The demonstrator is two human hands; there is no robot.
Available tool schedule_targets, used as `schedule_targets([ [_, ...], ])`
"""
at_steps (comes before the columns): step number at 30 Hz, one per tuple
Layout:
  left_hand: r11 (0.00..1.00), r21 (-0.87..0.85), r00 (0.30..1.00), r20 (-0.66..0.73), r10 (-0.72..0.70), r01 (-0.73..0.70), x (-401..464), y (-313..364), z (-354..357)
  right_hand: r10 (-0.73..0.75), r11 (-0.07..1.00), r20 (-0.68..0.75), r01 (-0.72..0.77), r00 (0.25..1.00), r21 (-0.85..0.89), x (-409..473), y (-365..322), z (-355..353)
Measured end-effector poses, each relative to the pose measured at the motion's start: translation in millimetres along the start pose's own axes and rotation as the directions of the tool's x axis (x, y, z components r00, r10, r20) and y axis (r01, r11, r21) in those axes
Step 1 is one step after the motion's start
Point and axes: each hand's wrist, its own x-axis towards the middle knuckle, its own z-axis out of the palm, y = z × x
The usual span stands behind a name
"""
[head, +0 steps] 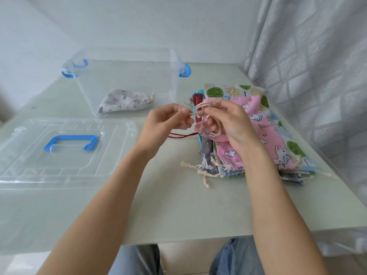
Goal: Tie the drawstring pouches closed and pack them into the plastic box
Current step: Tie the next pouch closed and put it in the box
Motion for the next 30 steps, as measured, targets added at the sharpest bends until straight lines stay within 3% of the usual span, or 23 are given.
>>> schedule_targets([
  [2,0.998,-0.052,0.996,0.079,-0.037,0.041,-2,1,2,0.007,0.993,0.024,-0.009,1.000,0.114,-1,-3,-2],
  [5,0.991,0.135,0.996,0.086,-0.011,-0.001,-2,-4,7,-0.013,0.983,0.123,-0.010,0.992,0.183,-7,-8,-5],
  [9,0.936,0.313,0.986,0.085,0.141,-0.161,-1,-10,13,-0.105,0.992,0.173,0.091,0.979,0.088,-13,-7,-4],
  [12,0.906,0.383,0.983,0.072,0.168,-0.183,1,-11,15,-0.157,0.986,0.165,0.165,0.974,-0.035,-14,-3,-8],
  [17,0.968,0.245,0.998,0.057,0.036,-0.049,0,-4,13,-0.407,0.808,0.053,0.387,0.912,-0.444,-14,6,-14],
  [22,0.987,0.163,0.990,0.140,-0.013,-0.010,-1,-6,14,-0.619,0.607,0.152,0.593,0.770,-0.529,-12,10,-7],
  [27,0.978,0.203,0.991,0.130,0.011,-0.037,0,-7,10,-0.663,0.570,0.138,0.615,0.736,-0.545,-13,11,-4],
  [30,0.986,0.168,0.997,0.072,0.005,-0.017,1,-5,8,-0.657,0.605,0.076,0.585,0.750,-0.540,-14,10,-5],
])
